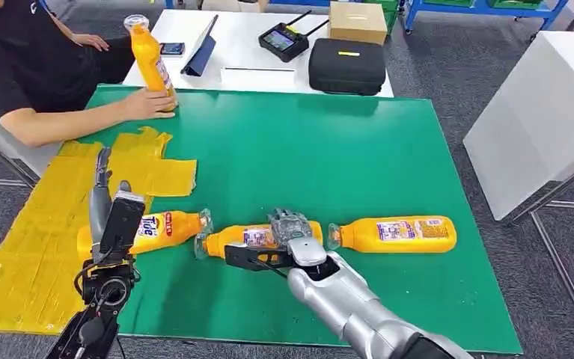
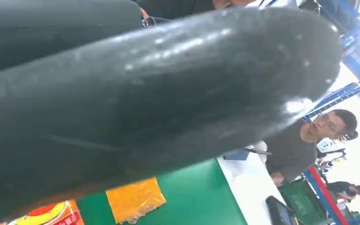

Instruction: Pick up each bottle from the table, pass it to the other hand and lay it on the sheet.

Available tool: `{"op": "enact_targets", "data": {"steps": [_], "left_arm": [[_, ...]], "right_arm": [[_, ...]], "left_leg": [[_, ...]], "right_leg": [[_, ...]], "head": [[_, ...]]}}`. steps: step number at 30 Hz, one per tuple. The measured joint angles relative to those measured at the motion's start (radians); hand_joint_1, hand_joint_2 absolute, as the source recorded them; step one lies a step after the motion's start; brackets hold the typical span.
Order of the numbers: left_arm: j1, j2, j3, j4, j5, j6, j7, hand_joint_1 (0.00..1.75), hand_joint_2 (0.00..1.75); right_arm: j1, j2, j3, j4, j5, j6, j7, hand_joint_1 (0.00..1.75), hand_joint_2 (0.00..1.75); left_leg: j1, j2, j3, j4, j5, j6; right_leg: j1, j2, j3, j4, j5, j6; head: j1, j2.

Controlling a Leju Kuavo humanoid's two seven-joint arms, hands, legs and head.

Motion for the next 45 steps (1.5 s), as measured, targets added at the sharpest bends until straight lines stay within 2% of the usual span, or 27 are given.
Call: {"op": "enact_targets", "data": {"steps": [11, 13, 14, 17, 20, 24, 26, 34, 35, 38, 39, 45], "left_arm": [[-0.028, 0.0, 0.0, 0.059, 0.057, 0.005, -0.028, 0.0, 0.0], [-0.031, 0.0, 0.0, 0.066, 0.074, -0.003, -0.028, 0.0, 0.0], [-0.031, 0.0, 0.0, 0.067, 0.087, -0.008, -0.029, 0.0, 1.75], [-0.027, 0.002, 0.005, 0.067, 0.165, -0.064, -0.038, 0.0, 1.75], [-0.02, 0.003, 0.011, 0.063, 0.307, -0.19, -0.041, 0.0, 1.75], [0.006, 0.01, 0.014, 0.036, 0.541, -0.374, -0.074, 0.0, 1.75], [0.01, 0.01, 0.009, 0.022, 0.588, -0.422, -0.074, 0.0, 1.75], [0.01, 0.01, 0.006, 0.02, 0.594, -0.428, -0.073, 0.0, 1.75], [0.01, 0.01, -0.002, 0.01, 0.621, -0.454, -0.071, 0.0, 1.75], [0.005, 0.008, -0.03, -0.005, 0.652, -0.498, -0.06, 0.0, 1.75], [-0.01, -0.014, -0.071, -0.011, 0.657, -0.544, -0.046, 0.0, 1.75], [-0.031, -0.042, -0.108, -0.022, 0.65, -0.556, -0.032, 0.0, 1.75]], "right_arm": [[-0.038, -0.01, 0.011, 0.031, -0.024, -0.035, 0.004, 1.75, 1.75], [-0.041, -0.006, 0.0, 0.031, -0.071, -0.072, -0.033, 1.75, 1.75], [-0.045, -0.003, -0.011, 0.03, -0.102, -0.085, -0.06, 1.75, 1.75], [-0.045, 0.002, -0.073, -0.002, -0.287, -0.106, -0.213, 1.75, 1.75], [-0.015, 0.004, -0.132, -0.082, -0.507, -0.054, -0.342, 1.75, 1.75], [0.044, -0.013, -0.151, -0.251, -0.794, -0.051, -0.41, 1.75, 1.75], [0.071, -0.023, -0.148, -0.322, -0.848, -0.094, -0.422, 1.75, 1.75], [0.075, -0.025, -0.148, -0.333, -0.855, -0.102, -0.423, 1.75, 1.75], [0.1, -0.035, -0.142, -0.395, -0.875, -0.148, -0.428, 1.75, 1.75], [0.141, -0.055, -0.127, -0.491, -0.874, -0.189, -0.43, 1.75, 1.75], [0.153, -0.057, -0.114, -0.508, -0.841, -0.229, -0.421, 1.75, 1.75], [0.152, -0.037, -0.101, -0.497, -0.819, -0.235, -0.402, 1.75, 1.75]], "left_leg": [[0.0, 0.0, 0.001, 0.0, 0.003, 0.002], [0.0, 0.0, 0.0, 0.0, 0.004, 0.002], [0.0, -0.001, -0.001, 0.0, 0.005, 0.002], [0.0, 0.0, -0.003, 0.0, 0.005, 0.002], [0.001, 0.0, -0.004, 0.0, 0.005, 0.001], [0.001, 0.0, -0.009, 0.0, 0.006, 0.001], [0.001, 0.0, -0.011, 0.0, 0.006, 0.001], [0.001, 0.0, -0.011, 0.0, 0.006, 0.001], [0.0, -0.001, -0.013, 0.0, 0.006, 0.001], [0.0, 0.0, -0.013, 0.0, 0.006, 0.001], [0.0, 0.0, -0.014, 0.0, 0.006, 0.001], [0.0, -0.001, -0.015, 0.0, 0.006, 0.001]], "right_leg": [[0.0, -0.001, 0.003, 0.0, 0.003, -0.001], [0.0, 0.0, 0.012, 0.0, 0.005, 0.003], [0.0, 0.0, 0.011, 0.0, 0.007, 0.003], [0.0, 0.0, 0.009, 0.001, 0.007, 0.003], [0.001, 0.0, 0.007, 0.001, 0.007, 0.003], [0.001, 0.0, 0.003, 0.001, 0.007, 0.003], [0.0, 0.0, 0.001, 0.001, 0.007, 0.003], [0.0, 0.0, 0.001, 0.001, 0.007, 0.003], [0.0, -0.001, -0.001, 0.001, 0.007, 0.003], [0.0, 0.0, -0.002, 0.001, 0.007, 0.003], [0.0, 0.0, -0.002, 0.001, 0.007, 0.003], [0.0, 0.0, -0.003, 0.001, 0.007, 0.003]], "head": [[0.0, 0.0], [0.0, 0.0], [0.0, 0.0], [0.0, 0.0], [0.0, 0.0], [0.0, 0.0], [0.0, 0.0], [0.0, 0.0], [0.0, 0.0], [0.0, 0.0], [0.0, 0.0], [0.0, 0.0]]}}
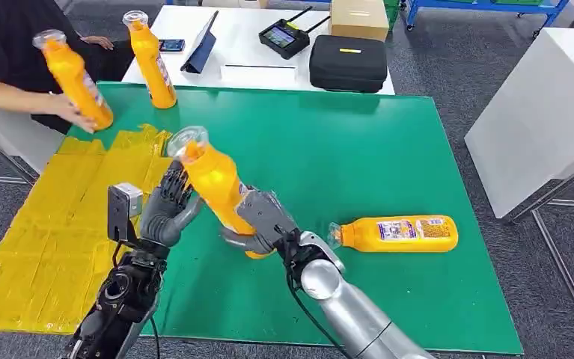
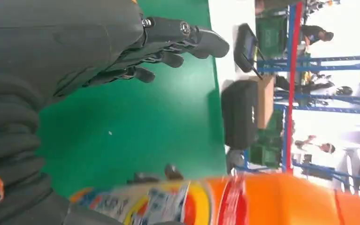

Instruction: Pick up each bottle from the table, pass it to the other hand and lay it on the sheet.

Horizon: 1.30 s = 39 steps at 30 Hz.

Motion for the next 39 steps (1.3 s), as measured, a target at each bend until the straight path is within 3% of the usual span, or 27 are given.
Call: {"op": "enact_targets", "data": {"steps": [14, 30, 31, 32, 39], "left_arm": [[-0.006, -0.036, -0.036, -0.055, -0.02, -0.047, 0.028, 0.0, 1.75], [0.017, -0.036, -0.007, -0.099, -0.03, -0.026, 0.04, 0.0, 1.75], [0.019, -0.036, -0.006, -0.1, -0.03, -0.023, 0.04, 1.59, 1.75], [0.023, -0.036, -0.004, -0.105, -0.032, -0.017, 0.042, 1.75, 1.75], [0.062, -0.035, 0.019, -0.16, -0.051, -0.001, 0.055, 1.75, 1.75]], "right_arm": [[-0.049, 0.036, 0.0, 0.111, 0.011, 0.0, -0.001, 1.75, 1.75], [-0.069, 0.106, 0.076, 0.135, 0.18, -0.038, 0.037, 1.75, 1.75], [-0.07, 0.108, 0.079, 0.135, 0.187, -0.037, 0.037, 1.75, 1.75], [-0.071, 0.11, 0.082, 0.134, 0.196, -0.036, 0.039, 1.75, 1.75], [-0.072, 0.117, 0.118, 0.102, 0.225, -0.036, 0.075, 1.75, 1.75]], "left_leg": [[0.0, 0.0, -0.001, 0.0, 0.0, 0.0], [0.0, 0.0, -0.001, 0.0, 0.0, 0.0], [0.0, 0.0, -0.002, 0.0, 0.0, 0.0], [0.0, 0.0, -0.002, 0.0, 0.0, 0.0], [0.0, 0.0, -0.002, 0.0, 0.0, 0.0]], "right_leg": [[0.0, 0.0, -0.001, 0.0, 0.0, 0.0], [0.0, 0.0, -0.001, 0.0, 0.0, 0.0], [0.0, 0.0, -0.001, 0.0, 0.0, 0.0], [0.0, 0.0, -0.001, 0.0, 0.0, 0.0], [0.0, 0.0, -0.002, 0.0, 0.0, 0.0]], "head": [[0.0, 0.0], [0.0, 0.0], [0.0, 0.0], [0.0, 0.0], [0.0, 0.0]]}}
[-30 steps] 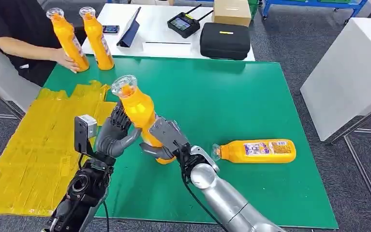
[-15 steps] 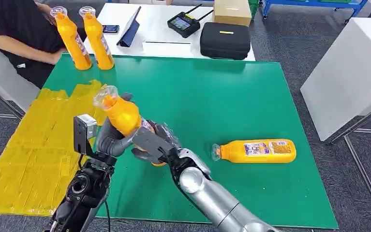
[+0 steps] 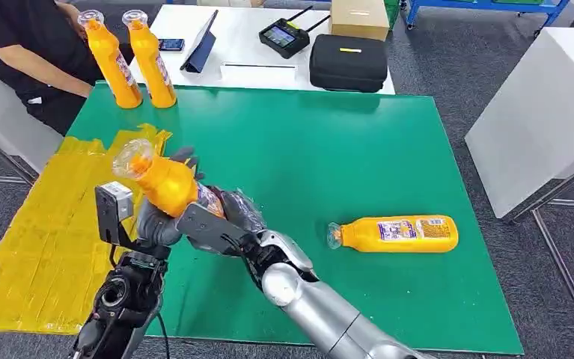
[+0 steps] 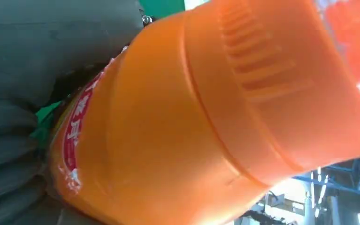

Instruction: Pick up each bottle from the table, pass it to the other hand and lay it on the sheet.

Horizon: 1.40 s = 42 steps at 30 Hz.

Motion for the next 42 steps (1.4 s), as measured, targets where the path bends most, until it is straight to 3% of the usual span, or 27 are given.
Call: {"op": "enact_targets", "data": {"steps": [10, 11, 12, 13, 23, 29, 35, 42], "left_arm": [[0.065, 0.0, 0.041, -0.074, -0.014, 0.018, -0.003, 1.75, 1.75], [0.071, 0.0, 0.044, -0.081, -0.014, 0.02, -0.003, 1.75, 1.75], [0.074, 0.0, 0.046, -0.085, -0.014, 0.02, -0.003, 1.75, 1.75], [0.078, 0.0, 0.048, -0.089, -0.014, 0.023, -0.003, 1.75, 1.75], [0.139, 0.01, 0.106, -0.147, -0.166, 0.179, 0.003, 1.75, 1.75], [0.141, 0.055, 0.156, -0.104, -0.726, 0.473, 0.065, 1.75, 1.75], [0.111, 0.127, 0.189, 0.12, -1.259, 0.696, 0.196, 1.75, 1.75], [0.096, 0.169, 0.19, 0.327, -1.461, 0.703, 0.248, 1.75, 1.75]], "right_arm": [[0.001, 0.016, 0.02, -0.002, 0.015, 0.015, 0.003, 1.75, 1.75], [0.001, 0.017, 0.023, -0.002, 0.017, 0.017, 0.003, 0.73, 1.75], [0.001, 0.018, 0.025, -0.002, 0.018, 0.018, 0.003, 0.0, 1.75], [0.001, 0.019, 0.025, -0.002, 0.018, 0.018, 0.002, 0.0, 0.0], [0.005, 0.016, 0.036, -0.002, 0.021, 0.019, 0.015, 0.0, 0.0], [0.045, -0.018, -0.002, -0.104, 0.035, 0.029, 0.042, 0.0, 0.0], [0.13, -0.095, -0.036, -0.287, 0.095, 0.046, 0.065, 0.0, 0.0], [0.216, -0.251, -0.075, -0.506, 0.167, 0.05, 0.07, 0.0, 0.0]], "left_leg": [[0.0, 0.0, -0.001, 0.0, 0.0, 0.0], [0.0, 0.0, -0.001, 0.0, 0.0, 0.0], [0.0, 0.0, -0.001, 0.0, 0.0, 0.0], [0.0, 0.0, -0.001, 0.0, 0.0, 0.0], [0.0, 0.0, -0.001, 0.0, 0.0, 0.0], [0.0, 0.0, -0.001, 0.0, 0.0, 0.0], [0.0, 0.0, -0.001, 0.0, 0.0, 0.0], [-0.001, 0.0, -0.001, 0.0, -0.001, 0.0]], "right_leg": [[0.0, 0.0, -0.001, 0.0, 0.0, 0.0], [0.0, 0.0, -0.001, 0.0, 0.0, 0.0], [0.0, 0.0, -0.001, 0.0, 0.0, 0.0], [0.0, 0.0, -0.001, 0.0, 0.0, 0.0], [0.0, 0.0, -0.002, 0.0, 0.0, 0.0], [0.0, 0.0, -0.003, 0.0, 0.0, 0.0], [0.0, 0.0, -0.003, 0.0, 0.0, 0.0], [-0.001, 0.0, -0.003, -0.001, 0.0, 0.0]], "head": [[0.0, 0.0], [0.0, 0.0], [0.0, 0.0], [0.0, 0.0], [0.0, 0.0], [0.0, 0.0], [0.0, 0.0], [0.0, 0.0]]}}
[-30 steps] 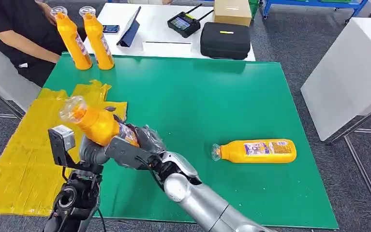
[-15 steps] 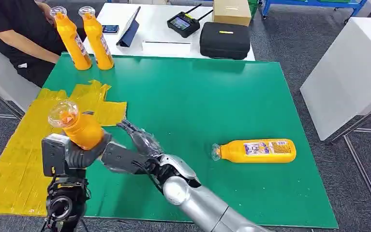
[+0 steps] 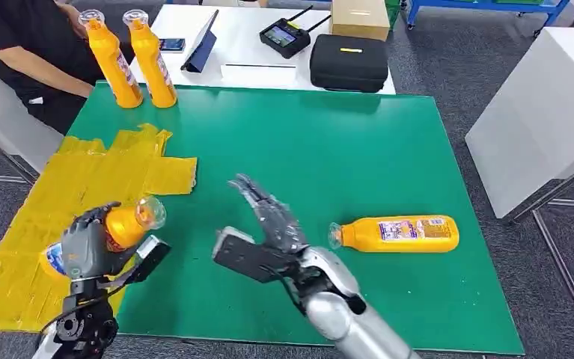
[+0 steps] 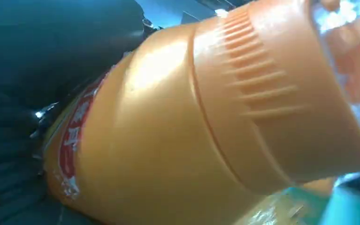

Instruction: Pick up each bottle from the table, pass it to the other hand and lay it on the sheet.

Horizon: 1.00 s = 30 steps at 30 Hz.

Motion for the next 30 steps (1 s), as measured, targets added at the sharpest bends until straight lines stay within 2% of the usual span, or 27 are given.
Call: {"op": "enact_targets", "data": {"steps": [1, 2, 6, 7, 10, 14, 17, 21, 23, 26, 30], "left_arm": [[-0.003, 0.003, -0.001, 0.029, -0.009, 0.0, 0.001, 0.07, 1.75], [-0.01, 0.004, -0.002, 0.055, -0.021, 0.0, 0.003, 0.0, 0.0], [-0.059, 0.008, -0.029, 0.193, -0.047, -0.004, 0.025, 0.0, 0.0], [-0.069, 0.008, -0.032, 0.219, -0.047, -0.006, 0.035, 0.0, 0.0], [-0.091, 0.008, -0.038, 0.269, -0.045, -0.013, 0.062, 0.0, 0.0], [-0.102, 0.008, -0.055, 0.328, -0.028, -0.006, 0.058, 0.0, 0.0], [-0.108, 0.008, -0.057, 0.329, 0.025, -0.002, 0.025, 0.0, 0.0], [-0.116, -0.003, -0.057, 0.331, 0.119, 0.0, -0.014, 0.0, 0.0], [-0.119, -0.014, -0.056, 0.327, 0.208, 0.001, -0.07, 0.0, 0.0], [-0.094, -0.029, -0.036, 0.255, 0.477, -0.003, -0.228, 0.0, 0.0], [-0.051, -0.035, -0.021, 0.137, 0.646, -0.025, -0.292, 0.0, 0.0]], "right_arm": [[0.015, -0.028, -0.006, -0.026, 0.0, -0.001, -0.001, 0.0, 0.0], [0.03, -0.057, -0.014, -0.05, -0.003, -0.004, -0.006, 0.0, 0.0], [0.088, -0.153, -0.04, -0.15, 0.001, -0.007, -0.023, 0.0, 0.0], [0.098, -0.17, -0.043, -0.168, 0.018, -0.006, -0.019, 0.0, 1.75], [0.121, -0.202, -0.05, -0.205, 0.048, -0.002, -0.009, 0.0, 1.75], [0.163, -0.258, -0.071, -0.267, 0.137, 0.003, 0.022, 0.0, 1.75], [0.19, -0.304, -0.12, -0.289, 0.245, 0.018, 0.082, 0.0, 1.75], [0.211, -0.344, -0.22, -0.283, 0.334, 0.048, 0.087, 0.0, 1.75], [0.215, -0.365, -0.254, -0.262, 0.354, 0.06, 0.085, 0.0, 1.75], [0.231, -0.422, -0.309, -0.2, 0.35, 0.064, 0.07, 0.0, 1.75], [0.264, -0.484, -0.372, -0.15, 0.331, 0.063, 0.053, 0.0, 1.75]], "left_leg": [[0.0, 0.0, 0.0, 0.0, 0.0, 0.0], [0.0, 0.0, 0.0, 0.0, 0.0, 0.0], [-0.001, -0.001, 0.001, 0.0, -0.001, 0.0], [-0.001, 0.0, 0.001, 0.0, -0.001, 0.0], [-0.001, 0.003, 0.003, 0.0, -0.001, -0.001], [0.0, 0.0, 0.003, 0.0, -0.001, -0.001], [-0.002, -0.001, 0.004, 0.0, -0.001, 0.0], [-0.003, -0.001, 0.004, 0.0, -0.001, 0.0], [-0.003, -0.001, 0.004, 0.0, 0.0, 0.001], [-0.003, -0.002, 0.003, 0.0, 0.0, 0.001], [-0.003, -0.003, 0.001, 0.0, 0.0, 0.002]], "right_leg": [[0.0, 0.0, 0.0, 0.0, 0.0, 0.0], [0.0, 0.0, 0.001, 0.0, 0.0, 0.0], [0.0, 0.0, 0.002, 0.0, 0.0, 0.0], [0.0, 0.0, 0.002, 0.0, 0.0, 0.0], [0.0, 0.002, 0.002, 0.0, 0.001, -0.001], [0.0, 0.001, 0.003, 0.0, 0.0, 0.0], [-0.002, 0.0, 0.004, 0.0, -0.001, 0.001], [-0.003, 0.0, 0.004, 0.0, -0.001, 0.001], [-0.003, 0.0, 0.005, 0.0, 0.001, 0.002], [-0.003, 0.0, 0.005, 0.0, 0.001, 0.003], [-0.003, 0.0, 0.003, 0.0, 0.001, 0.003]], "head": [[0.0, 0.0], [0.0, 0.0], [0.0, 0.0], [0.0, 0.0], [-0.001, 0.0], [0.0, 0.0], [0.0, 0.0], [0.0, 0.0], [0.0, 0.0], [0.0, 0.0], [-0.001, 0.0]]}}
